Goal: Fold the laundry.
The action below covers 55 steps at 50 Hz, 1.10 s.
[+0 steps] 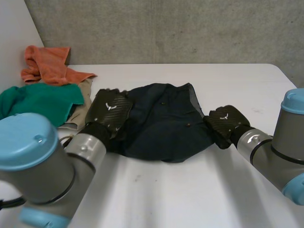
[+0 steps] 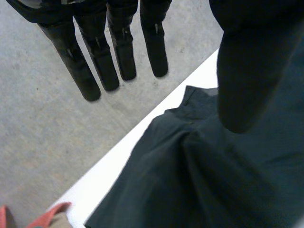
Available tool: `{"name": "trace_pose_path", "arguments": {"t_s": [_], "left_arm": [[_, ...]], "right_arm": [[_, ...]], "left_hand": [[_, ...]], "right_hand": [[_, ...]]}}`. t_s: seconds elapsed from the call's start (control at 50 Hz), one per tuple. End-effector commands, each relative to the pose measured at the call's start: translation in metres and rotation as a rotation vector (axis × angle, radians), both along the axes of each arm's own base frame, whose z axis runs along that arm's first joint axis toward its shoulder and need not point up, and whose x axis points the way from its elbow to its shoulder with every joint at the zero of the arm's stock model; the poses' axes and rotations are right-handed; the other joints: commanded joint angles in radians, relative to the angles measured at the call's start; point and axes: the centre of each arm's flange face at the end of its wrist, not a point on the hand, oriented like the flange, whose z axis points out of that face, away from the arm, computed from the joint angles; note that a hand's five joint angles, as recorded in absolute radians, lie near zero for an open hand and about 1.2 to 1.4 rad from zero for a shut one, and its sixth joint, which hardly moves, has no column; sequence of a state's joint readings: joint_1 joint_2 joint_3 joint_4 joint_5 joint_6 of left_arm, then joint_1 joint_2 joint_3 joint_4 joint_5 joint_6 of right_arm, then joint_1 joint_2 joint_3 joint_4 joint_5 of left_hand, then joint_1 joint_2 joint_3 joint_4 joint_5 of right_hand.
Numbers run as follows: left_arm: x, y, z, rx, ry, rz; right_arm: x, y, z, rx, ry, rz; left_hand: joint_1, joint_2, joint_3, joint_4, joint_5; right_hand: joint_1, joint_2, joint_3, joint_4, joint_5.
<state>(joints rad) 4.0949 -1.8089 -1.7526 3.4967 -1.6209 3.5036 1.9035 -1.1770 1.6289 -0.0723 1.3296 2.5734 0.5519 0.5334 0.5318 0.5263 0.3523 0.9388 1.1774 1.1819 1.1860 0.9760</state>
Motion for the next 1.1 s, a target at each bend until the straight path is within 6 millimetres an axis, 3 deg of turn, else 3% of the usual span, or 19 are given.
{"name": "trace_pose_path", "arguments": {"t_s": [0.02,0.14,0.2,0.3,0.36,0.5,0.7,0.9,1.1], "left_arm": [[0.016,0.036,-0.004,0.232,0.057,-0.005],[0.024,0.051,-0.018,0.465,0.095,0.033],[0.026,0.055,-0.03,0.559,0.114,0.046],[0.021,0.052,-0.049,0.623,0.109,0.046],[0.015,0.043,-0.057,0.61,0.122,0.043],[-0.002,0.016,-0.058,0.52,0.189,0.032],[-0.022,-0.015,-0.057,0.438,0.235,0.07],[-0.046,-0.024,-0.064,0.426,0.246,0.032],[-0.064,-0.03,-0.07,0.483,0.36,0.022]], "right_arm": [[0.013,-0.002,0.027,-0.042,-0.099,-0.007],[0.016,-0.002,0.057,-0.054,-0.191,-0.023],[0.016,0.002,0.066,-0.051,-0.198,-0.021],[0.029,0.018,0.076,-0.061,-0.209,0.03],[0.034,0.027,0.081,-0.066,-0.214,0.054],[0.036,0.044,0.096,-0.056,-0.234,0.076],[0.035,0.067,0.132,-0.115,-0.32,0.108],[0.042,0.071,0.145,-0.147,-0.343,0.134],[0.044,0.071,0.145,-0.143,-0.35,0.136]], "left_hand": [[0.328,0.346,0.348,0.353,0.353],[0.325,0.344,0.345,0.351,0.35],[0.094,0.112,0.114,0.119,0.119],[-0.042,-0.023,-0.021,-0.016,-0.016],[-0.185,-0.167,-0.165,-0.16,-0.16],[-0.247,-0.229,-0.227,-0.222,-0.222],[-0.294,-0.276,-0.274,-0.269,-0.269],[-0.3,-0.282,-0.28,-0.275,-0.275],[-0.283,-0.264,-0.263,-0.257,-0.258]], "right_hand": [[0.457,0.219,0.214,0.21,0.246],[0.457,0.219,0.214,0.21,0.246],[0.457,0.219,0.214,0.21,0.246],[0.457,0.219,0.214,0.21,0.246],[0.457,0.219,0.214,0.21,0.246],[0.457,0.219,0.214,0.21,0.246],[0.457,0.219,0.214,0.21,0.246],[0.457,0.219,0.214,0.21,0.246],[0.457,0.219,0.214,0.21,0.246]]}}
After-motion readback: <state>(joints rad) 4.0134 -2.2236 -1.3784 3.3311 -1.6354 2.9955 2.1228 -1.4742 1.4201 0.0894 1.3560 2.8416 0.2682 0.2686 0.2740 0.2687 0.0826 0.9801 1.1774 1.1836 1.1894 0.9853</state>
